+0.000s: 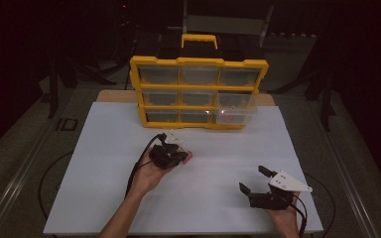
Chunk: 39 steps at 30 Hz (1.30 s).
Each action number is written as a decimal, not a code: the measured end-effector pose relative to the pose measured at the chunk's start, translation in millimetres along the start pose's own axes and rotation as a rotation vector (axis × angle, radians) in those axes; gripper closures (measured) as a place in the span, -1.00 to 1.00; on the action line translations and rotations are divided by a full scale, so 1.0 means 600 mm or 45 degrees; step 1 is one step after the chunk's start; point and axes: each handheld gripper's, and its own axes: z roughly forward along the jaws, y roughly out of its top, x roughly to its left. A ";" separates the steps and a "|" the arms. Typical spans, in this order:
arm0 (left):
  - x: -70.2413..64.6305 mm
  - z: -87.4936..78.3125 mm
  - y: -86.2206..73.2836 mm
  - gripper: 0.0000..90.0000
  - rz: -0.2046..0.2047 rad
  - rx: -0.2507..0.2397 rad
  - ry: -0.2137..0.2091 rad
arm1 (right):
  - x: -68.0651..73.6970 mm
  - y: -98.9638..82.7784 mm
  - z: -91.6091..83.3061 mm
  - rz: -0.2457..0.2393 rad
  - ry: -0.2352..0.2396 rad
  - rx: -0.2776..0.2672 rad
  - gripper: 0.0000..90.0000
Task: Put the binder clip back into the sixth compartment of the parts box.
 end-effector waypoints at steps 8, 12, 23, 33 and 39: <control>0.008 -0.013 0.036 1.00 0.009 -0.053 0.012 | 0.000 0.000 0.001 0.004 0.000 0.002 -0.83; 0.012 -0.021 0.055 1.00 0.018 -0.079 0.021 | -0.001 -0.001 0.001 0.005 0.000 0.002 -0.83; 0.018 -0.049 0.117 1.00 0.057 -0.156 0.031 | -0.002 -0.001 0.000 0.006 -0.001 0.001 -0.83; 0.021 -0.075 0.196 1.00 0.123 -0.231 0.013 | -0.002 0.000 0.000 0.005 -0.001 0.000 -0.83; 0.020 -0.085 0.244 1.00 0.162 -0.264 0.004 | -0.003 0.000 -0.001 0.005 -0.003 -0.005 -0.83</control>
